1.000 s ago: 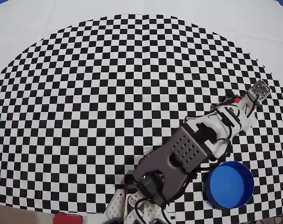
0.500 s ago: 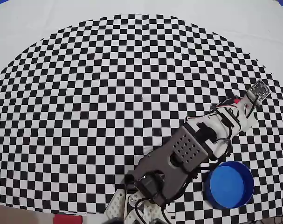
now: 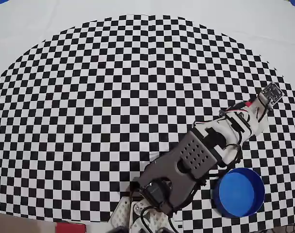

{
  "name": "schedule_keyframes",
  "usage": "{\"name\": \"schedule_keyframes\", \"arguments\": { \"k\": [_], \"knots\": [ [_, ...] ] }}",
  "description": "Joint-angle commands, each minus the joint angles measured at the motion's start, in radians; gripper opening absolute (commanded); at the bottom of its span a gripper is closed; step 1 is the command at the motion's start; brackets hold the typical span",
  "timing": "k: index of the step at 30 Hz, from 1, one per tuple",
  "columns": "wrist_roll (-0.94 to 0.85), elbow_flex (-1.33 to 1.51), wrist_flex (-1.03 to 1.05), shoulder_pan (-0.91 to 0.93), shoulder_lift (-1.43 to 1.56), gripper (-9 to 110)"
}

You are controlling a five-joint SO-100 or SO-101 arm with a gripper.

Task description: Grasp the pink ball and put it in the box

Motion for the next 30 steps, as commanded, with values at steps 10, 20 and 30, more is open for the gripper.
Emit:
{"name": "schedule_keyframes", "arguments": {
  "k": [10, 20, 30],
  "knots": [
    [-0.008, -0.006, 0.005, 0.005, 0.097, 0],
    [-0.008, 0.003, 0.028, 0.011, 0.184, 0],
    [-0.008, 0.064, 0.029, 0.014, 0.311, 0]
  ]
}}
